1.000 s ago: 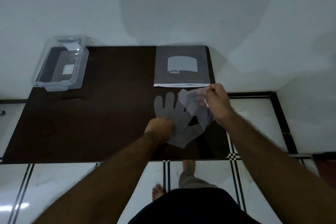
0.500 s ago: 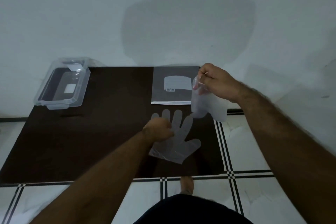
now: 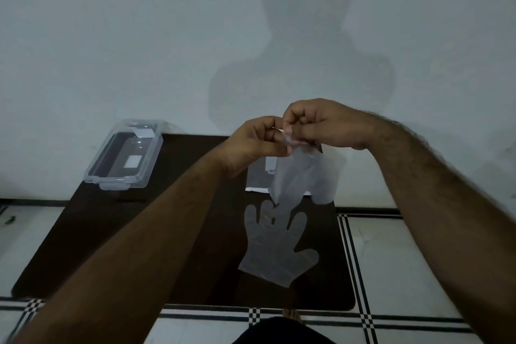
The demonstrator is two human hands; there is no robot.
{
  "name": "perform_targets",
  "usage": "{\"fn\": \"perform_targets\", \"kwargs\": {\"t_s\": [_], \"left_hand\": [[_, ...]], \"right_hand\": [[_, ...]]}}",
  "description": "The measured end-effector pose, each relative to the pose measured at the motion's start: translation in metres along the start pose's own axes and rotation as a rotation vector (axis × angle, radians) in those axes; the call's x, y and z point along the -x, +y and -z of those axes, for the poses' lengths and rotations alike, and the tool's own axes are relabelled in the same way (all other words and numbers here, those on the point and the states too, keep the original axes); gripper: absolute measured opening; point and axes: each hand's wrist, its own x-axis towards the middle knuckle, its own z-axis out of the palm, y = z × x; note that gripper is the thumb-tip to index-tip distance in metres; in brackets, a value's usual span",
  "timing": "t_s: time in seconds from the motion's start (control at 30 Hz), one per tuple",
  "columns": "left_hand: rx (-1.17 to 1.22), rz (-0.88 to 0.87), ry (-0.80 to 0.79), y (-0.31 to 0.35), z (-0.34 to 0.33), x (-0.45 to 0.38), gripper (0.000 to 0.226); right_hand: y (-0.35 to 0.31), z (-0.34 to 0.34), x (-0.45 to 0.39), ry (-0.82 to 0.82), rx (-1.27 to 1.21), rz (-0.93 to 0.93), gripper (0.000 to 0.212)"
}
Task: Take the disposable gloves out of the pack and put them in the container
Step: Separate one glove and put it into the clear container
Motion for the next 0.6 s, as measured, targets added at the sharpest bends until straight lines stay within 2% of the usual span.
{"fn": "perform_targets", "kwargs": {"t_s": [0.17,0.3,0.37,0.5,0.6], "left_hand": [[-0.009,-0.013,0.135,0.014,0.018,0.026,0.029],[0.112,-0.048,0.295,0.023,0.033,0.051,0.013],[0.148,-0.064,0.355,0.027,0.045,0.064,0.006],[0.169,-0.092,0.445,0.032,0.071,0.092,0.009],[0.165,-0.092,0.494,0.033,0.093,0.110,0.012]], "right_hand": [[-0.023,-0.012,-0.009,0.087,-0.057,-0.022,0.008],[-0.035,-0.031,-0.016,0.126,-0.093,-0.054,0.040],[-0.038,-0.044,-0.018,0.086,-0.084,-0.012,0.045],[-0.037,-0.068,-0.028,0.057,-0.077,0.037,0.017],[-0.041,-0.081,-0.040,0.104,-0.099,0.035,0.008]]}}
